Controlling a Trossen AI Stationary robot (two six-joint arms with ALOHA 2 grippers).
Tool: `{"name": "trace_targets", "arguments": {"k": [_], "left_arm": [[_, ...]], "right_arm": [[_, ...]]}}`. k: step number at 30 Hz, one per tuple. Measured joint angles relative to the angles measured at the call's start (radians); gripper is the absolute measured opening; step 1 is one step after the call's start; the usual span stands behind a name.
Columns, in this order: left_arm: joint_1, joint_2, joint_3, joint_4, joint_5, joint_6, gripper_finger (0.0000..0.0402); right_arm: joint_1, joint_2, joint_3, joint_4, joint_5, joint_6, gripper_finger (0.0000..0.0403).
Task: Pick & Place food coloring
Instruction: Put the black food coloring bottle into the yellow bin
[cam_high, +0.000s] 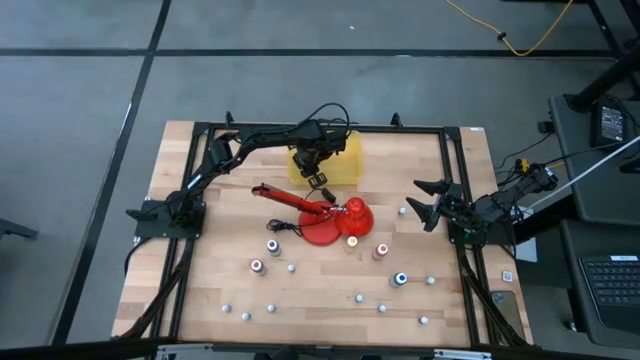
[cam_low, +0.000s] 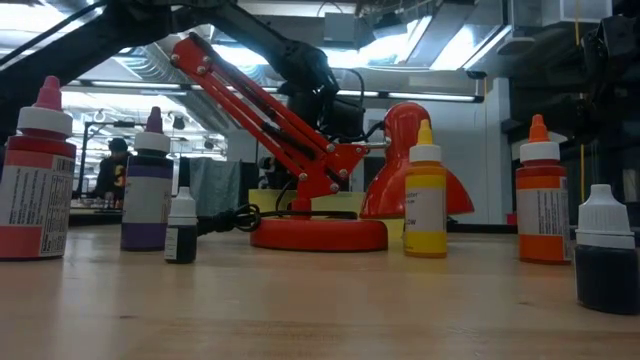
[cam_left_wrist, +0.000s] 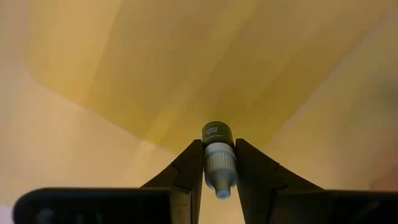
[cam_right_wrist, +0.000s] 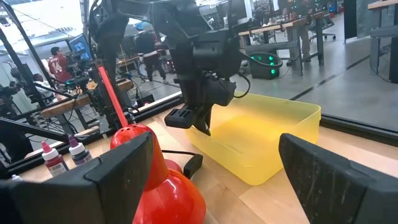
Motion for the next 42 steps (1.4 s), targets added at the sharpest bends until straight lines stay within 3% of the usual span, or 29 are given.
{"name": "trace_targets", "arguments": {"k": [23, 42], "left_arm": [[0.018, -0.047, -0.115, 0.116, 0.045, -0.055, 0.0073], [0.025, -0.055, -0.120, 0.114, 0.064, -0.063, 0.0186]], "right_arm": [[0.000, 0.000, 0.000, 0.000, 0.000, 0.000, 0.0347], [0.000, 0.000, 0.000, 0.000, 0.000, 0.000, 0.0347]]}}
